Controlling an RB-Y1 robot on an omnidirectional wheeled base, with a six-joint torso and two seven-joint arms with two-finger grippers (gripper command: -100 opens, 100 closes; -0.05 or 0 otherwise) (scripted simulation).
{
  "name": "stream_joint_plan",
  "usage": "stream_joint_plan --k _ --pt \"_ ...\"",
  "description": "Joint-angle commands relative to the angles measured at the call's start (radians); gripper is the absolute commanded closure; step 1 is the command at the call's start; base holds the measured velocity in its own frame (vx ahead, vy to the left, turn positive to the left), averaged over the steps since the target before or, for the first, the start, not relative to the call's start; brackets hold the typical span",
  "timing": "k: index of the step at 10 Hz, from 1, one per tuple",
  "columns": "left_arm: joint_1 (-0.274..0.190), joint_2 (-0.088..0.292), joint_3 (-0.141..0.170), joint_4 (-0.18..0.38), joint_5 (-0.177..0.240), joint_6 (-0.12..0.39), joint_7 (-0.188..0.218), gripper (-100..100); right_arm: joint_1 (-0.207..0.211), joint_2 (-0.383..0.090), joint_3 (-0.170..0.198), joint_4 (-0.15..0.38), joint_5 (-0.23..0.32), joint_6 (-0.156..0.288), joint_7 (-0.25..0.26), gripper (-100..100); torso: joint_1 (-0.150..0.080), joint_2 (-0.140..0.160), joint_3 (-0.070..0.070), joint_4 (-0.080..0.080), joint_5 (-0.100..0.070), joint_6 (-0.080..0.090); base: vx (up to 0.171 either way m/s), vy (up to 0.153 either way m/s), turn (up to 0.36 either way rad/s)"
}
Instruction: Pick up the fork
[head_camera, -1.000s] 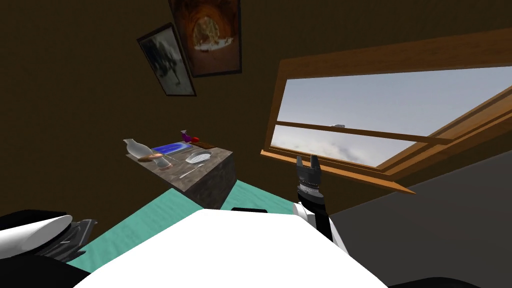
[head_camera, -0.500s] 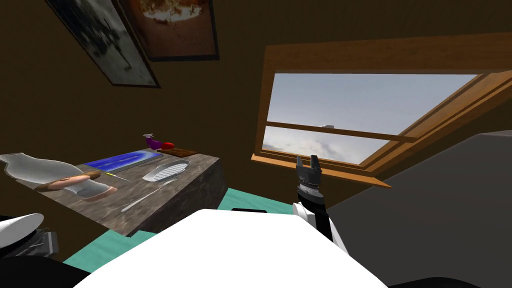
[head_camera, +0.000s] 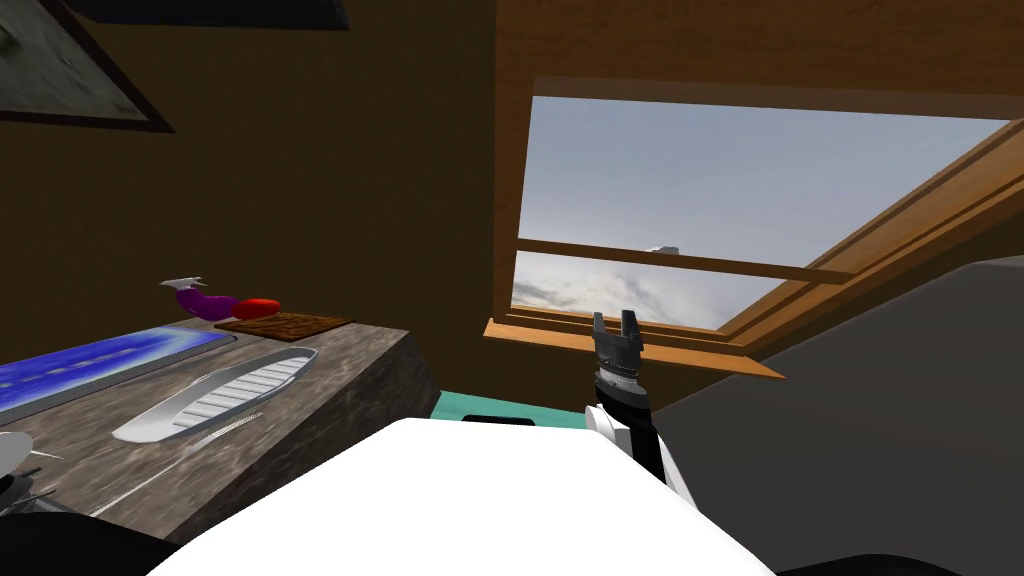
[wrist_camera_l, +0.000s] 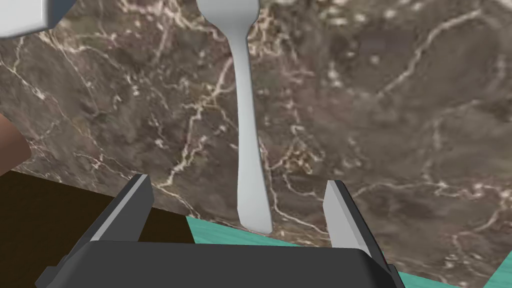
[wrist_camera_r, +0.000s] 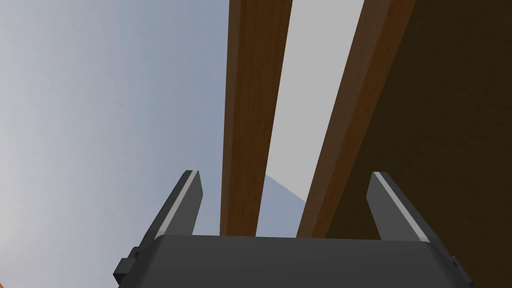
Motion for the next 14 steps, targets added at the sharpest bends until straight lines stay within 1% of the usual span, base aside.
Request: stream_joint_plan --k 1,2,3,4,6,7,8,12,13,14 --pt "-0.016 -0.005 -0.003 0.030 0.016 0.016 -0.001 -100 0.000 0.000 0.000 0.000 0.000 0.000 0.000 0 0.000 0.000 0.000 0.000 0.000 0.000 0.078 -0.020 -0.074" --pt "-0.012 -0.004 -0.003 0.020 0.008 0.009 -0.002 -100 0.000 0.000 0.000 0.000 0.000 0.000 0.000 0 0.001 0.003 0.002 0.001 0.000 0.000 0.037 -0.007 -0.020" --pt "-0.014 -0.005 -0.003 0.022 0.009 0.011 -0.002 0 0.000 0.000 0.000 0.000 0.000 0.000 0.000 0 0.002 0.007 0.004 0.002 0.000 0.000 0.009 -0.001 0.002" --pt "-0.025 -0.034 -0.003 0.034 -0.013 -0.001 -0.009 -100 0.000 0.000 0.000 0.000 0.000 0.000 0.000 0 0.002 0.009 0.006 0.002 0.001 -0.001 0.012 0.029 -0.007" --pt "-0.040 -0.071 -0.003 0.048 -0.041 -0.016 -0.018 -100 0.000 0.000 0.000 0.000 0.000 0.000 0.000 0 0.006 0.010 0.006 0.002 0.002 -0.001 0.031 0.059 -0.007" --pt "-0.039 -0.057 -0.004 0.046 -0.031 -0.008 -0.015 -100 0.000 0.000 0.000 0.000 0.000 0.000 0.000 0 0.007 0.009 0.006 0.002 0.002 -0.001 0.015 0.034 -0.005" --pt "-0.040 -0.059 -0.004 0.048 -0.033 -0.008 -0.017 100 0.000 0.000 0.000 0.000 0.000 0.000 0.000 0 0.006 0.010 0.006 0.002 0.002 0.000 0.000 0.000 0.000" --pt "-0.040 -0.059 -0.004 0.048 -0.032 -0.007 -0.016 100 0.000 0.000 0.000 0.000 0.000 0.000 0.000 0 0.005 0.011 0.007 0.003 0.002 0.000 0.000 0.000 0.000" --pt "-0.040 -0.059 -0.004 0.048 -0.032 -0.007 -0.016 0 0.000 0.000 0.000 0.000 0.000 0.000 0.000 0 0.005 0.011 0.007 0.003 0.002 0.000 0.000 0.000 0.000" --pt "-0.022 -0.027 -0.003 0.031 -0.007 0.002 -0.008 100 0.000 0.000 0.000 0.000 0.000 0.000 0.000 0 0.005 0.011 0.007 0.003 0.002 0.000 -0.027 -0.036 0.004"
